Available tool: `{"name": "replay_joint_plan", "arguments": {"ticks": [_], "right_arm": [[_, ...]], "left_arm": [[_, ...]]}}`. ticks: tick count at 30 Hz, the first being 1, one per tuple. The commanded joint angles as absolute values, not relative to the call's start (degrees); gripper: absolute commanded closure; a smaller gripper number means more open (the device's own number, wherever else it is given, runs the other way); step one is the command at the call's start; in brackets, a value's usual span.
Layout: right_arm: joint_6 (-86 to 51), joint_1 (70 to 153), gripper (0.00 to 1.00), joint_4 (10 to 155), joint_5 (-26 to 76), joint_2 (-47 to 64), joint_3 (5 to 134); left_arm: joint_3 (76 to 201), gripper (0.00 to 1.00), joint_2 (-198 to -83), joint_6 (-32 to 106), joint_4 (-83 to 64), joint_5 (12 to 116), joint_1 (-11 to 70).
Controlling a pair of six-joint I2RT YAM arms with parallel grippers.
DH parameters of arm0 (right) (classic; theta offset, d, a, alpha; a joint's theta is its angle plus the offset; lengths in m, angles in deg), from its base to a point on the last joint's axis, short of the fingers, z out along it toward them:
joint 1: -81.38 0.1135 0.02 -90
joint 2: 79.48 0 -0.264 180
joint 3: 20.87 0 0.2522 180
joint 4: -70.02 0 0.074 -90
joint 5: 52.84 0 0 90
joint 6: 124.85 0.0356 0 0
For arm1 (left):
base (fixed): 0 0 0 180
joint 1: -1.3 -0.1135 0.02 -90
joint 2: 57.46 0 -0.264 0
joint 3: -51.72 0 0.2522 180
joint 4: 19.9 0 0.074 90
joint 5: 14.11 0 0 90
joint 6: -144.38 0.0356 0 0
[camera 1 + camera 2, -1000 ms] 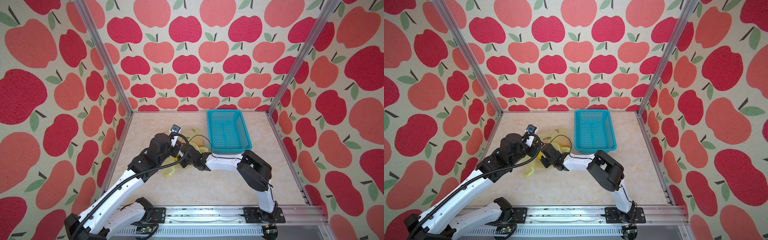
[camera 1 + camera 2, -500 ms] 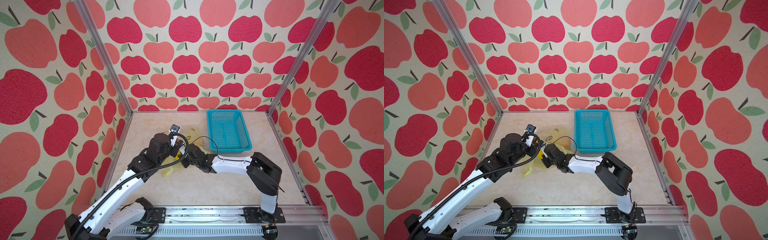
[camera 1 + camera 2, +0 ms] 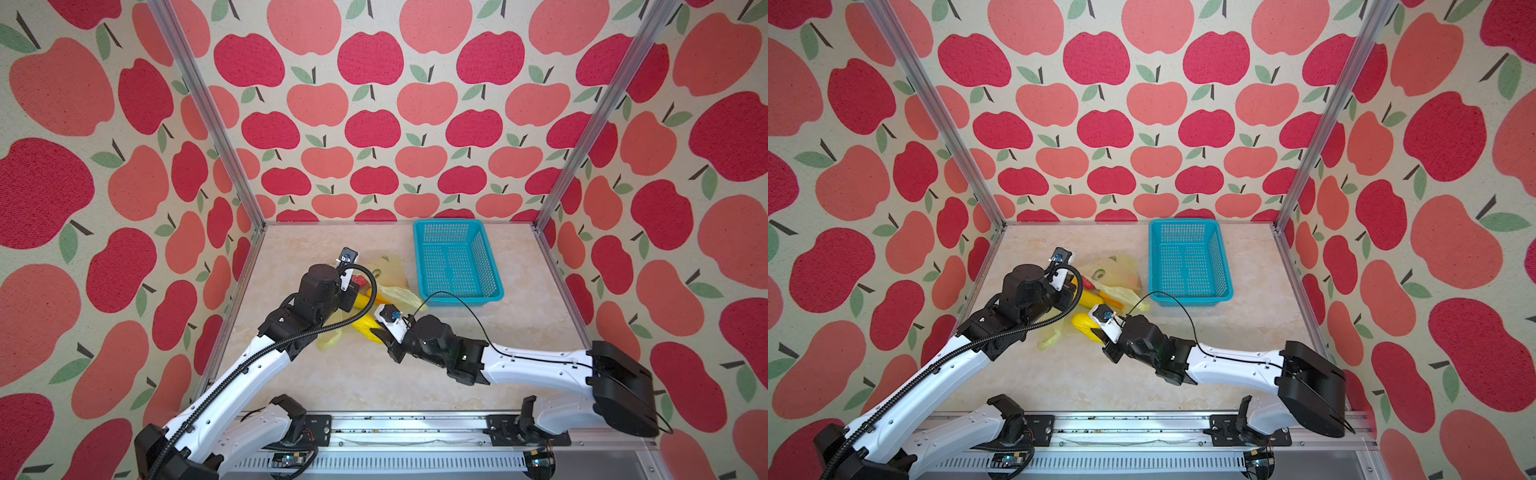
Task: Untie the knot of the plastic bag and take out the fruit
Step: Pick up the fruit from the plastic bag, then place the fruit in the basket.
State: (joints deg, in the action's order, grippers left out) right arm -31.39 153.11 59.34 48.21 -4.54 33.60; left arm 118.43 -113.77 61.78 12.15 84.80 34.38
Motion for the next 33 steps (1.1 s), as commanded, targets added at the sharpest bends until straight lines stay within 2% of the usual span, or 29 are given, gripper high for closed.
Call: {"name": "replay_joint_plan", "arguments": {"ticks": [1, 6, 9, 14, 16, 19, 26, 33], "right_arm": [[-34.27, 153.01, 0.98, 54.42, 50.88, -13.08, 29.02], [-34.87, 150.99, 1.00, 57.37, 57.93, -26.25, 25.28], [-32.17, 145.08, 1.00, 63.42, 61.48, -31.25, 26.56], [-28.04, 137.44, 1.00, 77.10, 65.76, -36.79, 30.28], [-26.99, 134.83, 1.00, 80.54, 67.76, -38.38, 30.05], [-24.33, 129.81, 1.00, 84.17, 68.60, -40.05, 29.53], [-18.74, 119.27, 1.00, 86.67, 58.43, -32.30, 31.59], [-17.15, 114.24, 1.00, 86.26, 53.80, -20.57, 35.42]], "left_arm": [[116.55, 1.00, -113.74, 62.48, 9.89, 83.24, 34.05], [117.73, 1.00, -114.42, 61.21, 10.52, 82.66, 33.32], [118.64, 1.00, -114.85, 57.84, 10.34, 80.88, 32.47], [122.09, 1.00, -115.41, 46.23, 15.22, 81.24, 31.68], [123.81, 1.00, -116.38, 46.19, 17.71, 79.28, 31.62], [120.48, 1.00, -114.39, 43.24, 12.94, 75.90, 31.24], [112.55, 1.00, -110.05, 42.69, 5.36, 73.17, 30.21], [109.87, 1.00, -108.86, 43.37, 3.96, 72.15, 30.15]]}}
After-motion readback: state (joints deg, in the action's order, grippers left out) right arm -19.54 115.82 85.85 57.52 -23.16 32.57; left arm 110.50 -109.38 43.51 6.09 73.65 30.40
